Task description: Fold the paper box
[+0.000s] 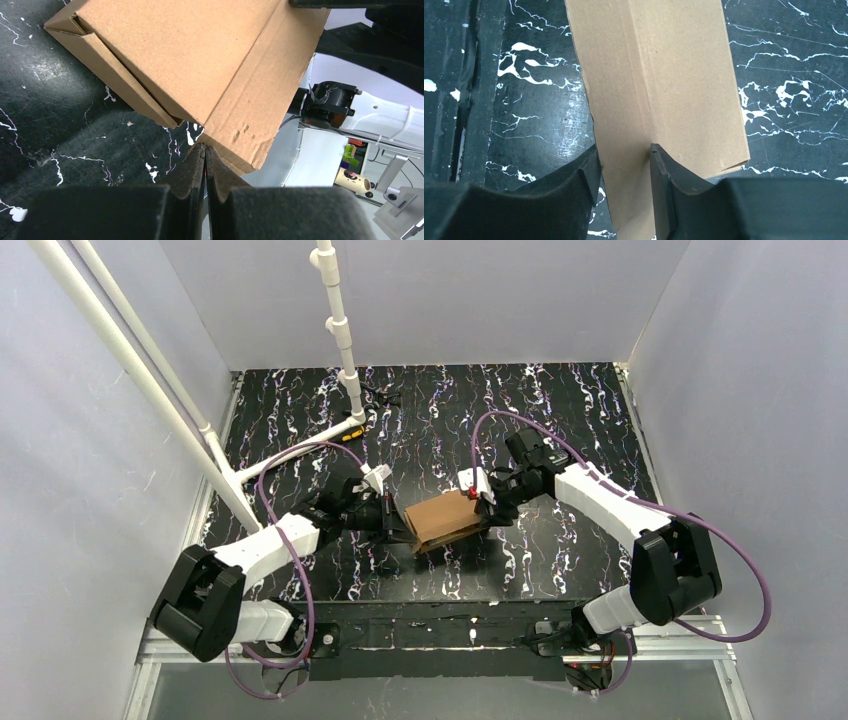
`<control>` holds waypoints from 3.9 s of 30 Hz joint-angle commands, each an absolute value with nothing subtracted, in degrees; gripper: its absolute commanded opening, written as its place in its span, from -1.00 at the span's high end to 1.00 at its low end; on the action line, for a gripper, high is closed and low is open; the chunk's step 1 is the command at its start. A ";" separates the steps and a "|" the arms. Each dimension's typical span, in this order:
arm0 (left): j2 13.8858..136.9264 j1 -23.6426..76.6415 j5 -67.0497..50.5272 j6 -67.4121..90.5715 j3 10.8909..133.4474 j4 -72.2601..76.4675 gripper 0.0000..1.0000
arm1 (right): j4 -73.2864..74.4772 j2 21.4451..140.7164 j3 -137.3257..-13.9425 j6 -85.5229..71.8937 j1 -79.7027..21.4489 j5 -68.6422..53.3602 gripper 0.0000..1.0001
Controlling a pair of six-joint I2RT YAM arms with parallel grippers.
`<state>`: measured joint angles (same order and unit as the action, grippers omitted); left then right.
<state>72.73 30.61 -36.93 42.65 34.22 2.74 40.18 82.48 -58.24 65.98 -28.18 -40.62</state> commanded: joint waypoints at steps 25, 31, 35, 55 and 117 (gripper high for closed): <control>71.79 30.93 -25.81 39.95 34.15 -4.83 0.98 | 29.41 81.98 -61.13 45.47 -29.97 -41.76 0.24; 64.12 30.94 -20.27 38.83 33.50 -5.79 0.95 | 37.37 88.29 -60.92 54.61 -32.53 -40.86 0.42; 61.07 30.85 -17.87 38.98 32.72 -4.96 0.76 | 45.71 88.11 -61.35 64.28 -33.04 -43.56 0.16; 78.62 33.41 -29.03 39.14 40.51 3.65 0.94 | 38.84 91.59 -60.00 57.86 -33.53 -35.51 -0.18; 68.13 30.41 -17.31 54.80 31.66 4.13 -0.52 | 22.69 81.96 -51.93 67.65 -40.42 -29.15 -0.63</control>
<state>64.79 30.83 -15.53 49.47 28.95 2.79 31.31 81.78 -55.70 67.44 -36.97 -37.10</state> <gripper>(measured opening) 0.771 0.854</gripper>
